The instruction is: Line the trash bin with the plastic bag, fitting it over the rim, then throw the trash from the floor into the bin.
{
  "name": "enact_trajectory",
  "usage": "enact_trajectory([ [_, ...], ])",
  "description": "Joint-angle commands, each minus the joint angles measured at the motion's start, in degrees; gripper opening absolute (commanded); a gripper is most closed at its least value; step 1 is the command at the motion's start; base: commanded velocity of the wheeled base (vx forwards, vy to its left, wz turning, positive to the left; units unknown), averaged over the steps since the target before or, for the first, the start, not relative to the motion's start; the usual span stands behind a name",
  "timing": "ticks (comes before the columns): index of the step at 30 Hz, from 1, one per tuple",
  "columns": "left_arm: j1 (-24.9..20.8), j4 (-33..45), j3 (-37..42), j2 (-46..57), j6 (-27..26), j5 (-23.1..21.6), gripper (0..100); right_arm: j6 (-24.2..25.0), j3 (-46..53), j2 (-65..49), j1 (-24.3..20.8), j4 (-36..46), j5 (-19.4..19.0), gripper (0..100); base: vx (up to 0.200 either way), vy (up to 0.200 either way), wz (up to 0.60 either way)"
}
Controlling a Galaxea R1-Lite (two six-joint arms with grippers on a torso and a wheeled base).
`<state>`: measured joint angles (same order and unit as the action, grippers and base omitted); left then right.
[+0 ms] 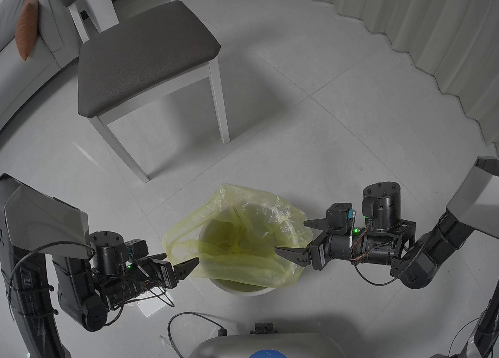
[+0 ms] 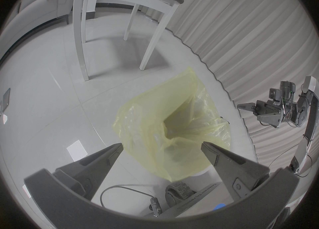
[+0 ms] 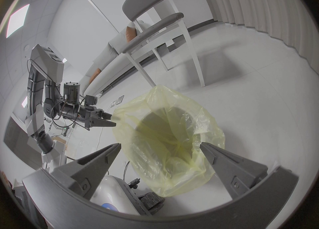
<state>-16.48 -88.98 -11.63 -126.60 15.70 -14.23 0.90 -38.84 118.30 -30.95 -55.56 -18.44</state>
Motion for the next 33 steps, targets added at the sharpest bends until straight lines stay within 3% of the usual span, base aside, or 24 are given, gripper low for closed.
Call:
enact_trajectory([
  [1, 0.0, -1.0, 0.0, 0.5, 0.1, 0.1, 100, 0.0, 0.1, -0.4, -0.2, 0.0, 0.0, 100, -0.2, 0.0, 0.0],
  [10, 1.4, -1.0, 0.4, 6.1, 0.6, 0.4, 100, -0.9, -1.9, 1.0, -3.3, 0.5, -0.1, 100, -0.022, 0.0, 0.0],
  [14, 1.6, -1.0, 0.6, 7.8, 0.7, 0.4, 100, -3.5, -6.1, 4.6, -3.2, 1.8, -1.0, 100, 0.0, 0.0, 0.0],
  [19, 1.7, -1.0, 1.3, 8.8, 0.6, 0.5, 100, -4.0, -11.4, 7.7, -3.2, 6.9, -1.2, 100, 0.0, 0.0, 0.0],
  [25, 1.5, -1.0, 1.9, 10.8, 0.6, 0.5, 100, -4.8, -14.7, 10.7, -3.2, 7.5, -1.2, 100, 0.0, 0.0, 0.0],
  [33, 1.5, -1.0, 3.7, 13.3, 0.6, 0.5, 100, -9.3, -20.0, 14.0, -3.1, 12.0, -1.2, 100, 0.0, 0.0, 0.0],
])
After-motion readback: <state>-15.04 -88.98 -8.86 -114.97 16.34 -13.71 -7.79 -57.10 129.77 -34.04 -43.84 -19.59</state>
